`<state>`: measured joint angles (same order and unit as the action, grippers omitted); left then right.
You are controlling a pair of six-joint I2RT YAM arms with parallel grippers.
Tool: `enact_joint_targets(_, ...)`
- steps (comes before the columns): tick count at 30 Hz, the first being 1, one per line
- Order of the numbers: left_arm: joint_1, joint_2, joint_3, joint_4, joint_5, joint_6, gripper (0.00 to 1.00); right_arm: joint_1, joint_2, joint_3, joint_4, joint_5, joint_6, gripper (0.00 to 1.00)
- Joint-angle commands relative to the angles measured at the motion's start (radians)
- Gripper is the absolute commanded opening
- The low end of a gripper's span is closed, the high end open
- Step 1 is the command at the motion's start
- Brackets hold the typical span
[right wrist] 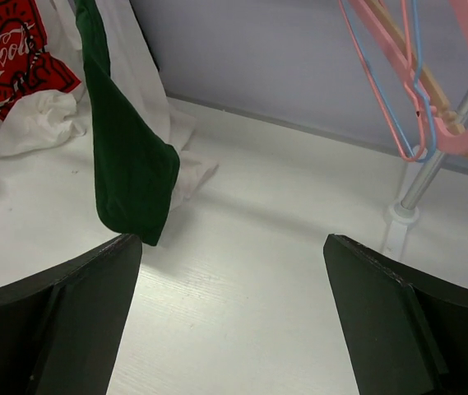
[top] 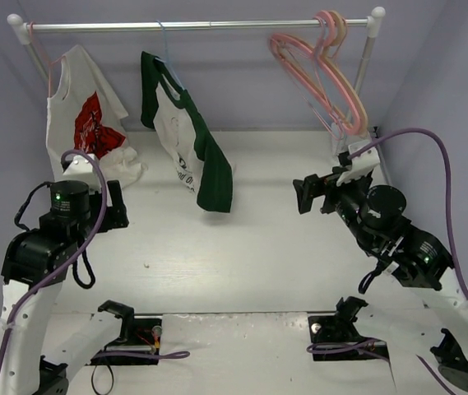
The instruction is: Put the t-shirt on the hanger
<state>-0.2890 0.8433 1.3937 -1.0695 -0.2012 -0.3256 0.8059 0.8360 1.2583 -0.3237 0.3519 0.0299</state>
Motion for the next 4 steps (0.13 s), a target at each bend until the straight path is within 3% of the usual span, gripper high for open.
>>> enact_joint_targets(1,-0.004,-0.013,0.007,0.042,-0.014,0.013,0.73,0.001,-0.018,0.033,0.003,0.019,0.015,1.00)
enact_joint_targets(4,-0.004,-0.033,0.014,0.034,-0.021,0.029,0.73,0.001,-0.043,0.027,-0.005,0.027,0.021,1.00)
